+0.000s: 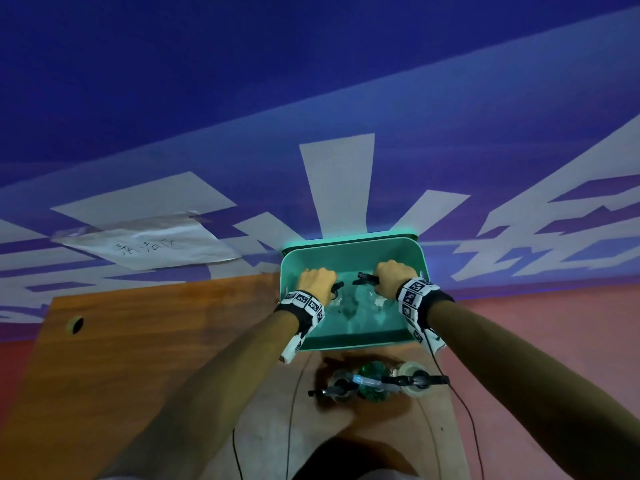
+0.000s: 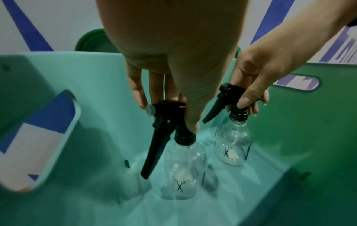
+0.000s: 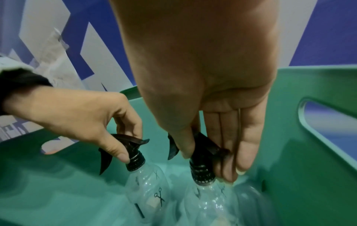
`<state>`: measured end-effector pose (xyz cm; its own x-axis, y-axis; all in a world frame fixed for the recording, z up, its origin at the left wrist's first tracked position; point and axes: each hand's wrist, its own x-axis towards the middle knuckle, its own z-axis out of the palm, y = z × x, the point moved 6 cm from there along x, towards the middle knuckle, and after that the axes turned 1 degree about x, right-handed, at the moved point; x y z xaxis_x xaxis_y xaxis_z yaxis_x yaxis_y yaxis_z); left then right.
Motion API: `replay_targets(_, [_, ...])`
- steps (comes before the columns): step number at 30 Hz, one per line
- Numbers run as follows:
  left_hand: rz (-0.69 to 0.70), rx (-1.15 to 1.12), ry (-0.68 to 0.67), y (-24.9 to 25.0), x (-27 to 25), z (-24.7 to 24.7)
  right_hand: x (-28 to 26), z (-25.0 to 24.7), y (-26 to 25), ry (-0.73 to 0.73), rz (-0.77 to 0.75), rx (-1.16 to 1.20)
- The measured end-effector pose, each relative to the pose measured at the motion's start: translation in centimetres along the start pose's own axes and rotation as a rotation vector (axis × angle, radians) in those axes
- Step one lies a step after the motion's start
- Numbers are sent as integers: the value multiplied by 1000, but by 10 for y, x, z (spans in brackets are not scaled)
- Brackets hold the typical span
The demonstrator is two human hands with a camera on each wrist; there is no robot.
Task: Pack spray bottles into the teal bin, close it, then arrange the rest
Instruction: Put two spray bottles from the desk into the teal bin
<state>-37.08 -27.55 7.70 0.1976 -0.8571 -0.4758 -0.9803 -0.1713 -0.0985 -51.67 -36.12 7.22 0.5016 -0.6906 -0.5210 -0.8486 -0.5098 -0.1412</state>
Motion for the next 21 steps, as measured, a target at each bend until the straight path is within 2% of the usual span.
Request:
replay_targets(4, [3,-8,5,-3,2,0,4,5,-4,37,10,3])
replay_targets(18, [-16,-4,-9,-2,-10,-2,-5,5,-3,-12,26,-49])
replay_targets(21, [-22,-31,48,-4,-12,-10,-10,-6,-3,-10,21,-47])
